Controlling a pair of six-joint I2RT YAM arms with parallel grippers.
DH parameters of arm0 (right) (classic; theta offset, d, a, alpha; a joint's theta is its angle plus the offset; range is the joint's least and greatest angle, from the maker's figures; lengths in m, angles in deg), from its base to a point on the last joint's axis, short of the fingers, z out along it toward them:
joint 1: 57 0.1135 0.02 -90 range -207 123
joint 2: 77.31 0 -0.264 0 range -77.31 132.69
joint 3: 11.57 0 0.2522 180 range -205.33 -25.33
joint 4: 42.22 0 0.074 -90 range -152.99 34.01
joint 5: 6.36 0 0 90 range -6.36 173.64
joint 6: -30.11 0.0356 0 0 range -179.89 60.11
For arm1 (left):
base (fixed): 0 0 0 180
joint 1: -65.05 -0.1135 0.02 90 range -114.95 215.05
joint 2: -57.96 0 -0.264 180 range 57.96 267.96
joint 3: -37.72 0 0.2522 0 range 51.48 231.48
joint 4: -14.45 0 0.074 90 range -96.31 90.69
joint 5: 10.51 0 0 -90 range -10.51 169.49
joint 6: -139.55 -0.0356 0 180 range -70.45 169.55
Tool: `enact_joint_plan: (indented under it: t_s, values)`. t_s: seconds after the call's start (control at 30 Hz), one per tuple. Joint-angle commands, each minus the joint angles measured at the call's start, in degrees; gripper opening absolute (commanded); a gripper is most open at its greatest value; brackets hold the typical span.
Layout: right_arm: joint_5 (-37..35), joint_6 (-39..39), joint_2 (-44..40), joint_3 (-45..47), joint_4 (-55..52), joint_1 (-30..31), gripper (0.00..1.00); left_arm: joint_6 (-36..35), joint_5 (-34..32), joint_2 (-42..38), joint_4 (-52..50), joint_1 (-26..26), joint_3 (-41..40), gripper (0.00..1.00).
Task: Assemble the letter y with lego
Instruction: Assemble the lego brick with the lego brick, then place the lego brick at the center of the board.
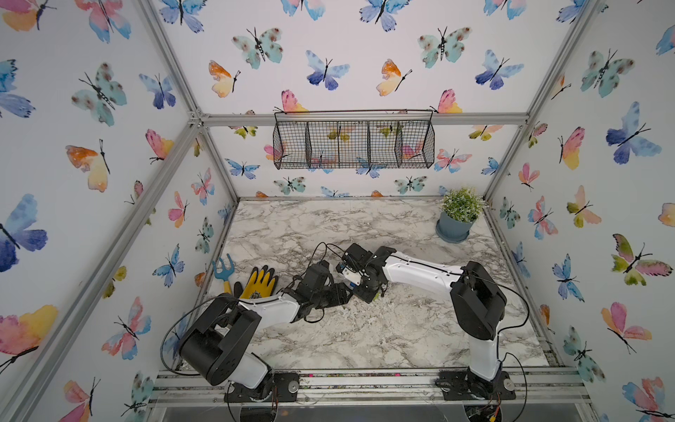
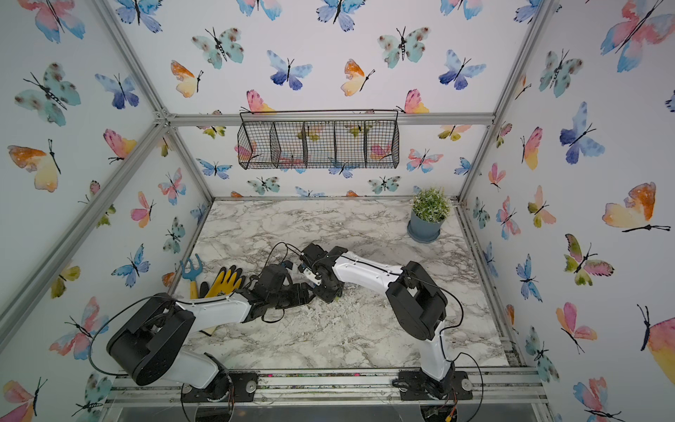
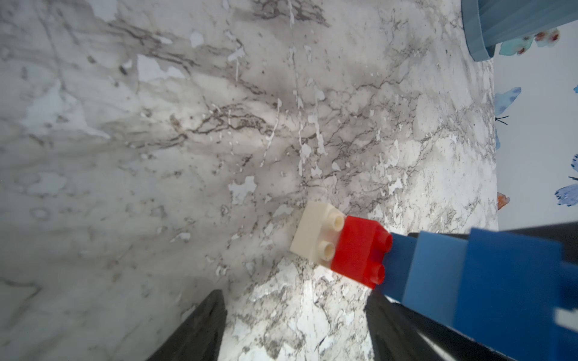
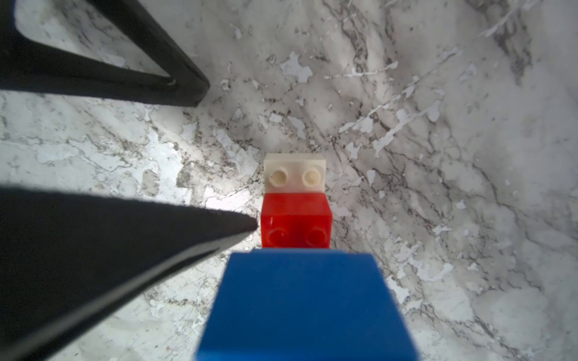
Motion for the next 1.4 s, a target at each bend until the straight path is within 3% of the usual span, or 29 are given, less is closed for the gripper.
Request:
enact_joint_plan:
  t_s: [0.0,0.6,1.37]
  values:
    - [0.0,0.1,3.9,-0.1,-1.0,0.6,0.27,0.5,-1.7,-0.6,-8.7,-0.5,-2.9,0.71]
    - [-2.0,0.9,9.2,-7.3,-8.5,0.8,0.27,1.7,-1.9,-2.2,-8.6,-1.0,-5.3,0.69]
    - [-1.5,1.6,10.4,-9.5,-9.4,1.3,0.26,2.4,-2.6,-6.7,-10.4,-1.1,-7.4,0.68]
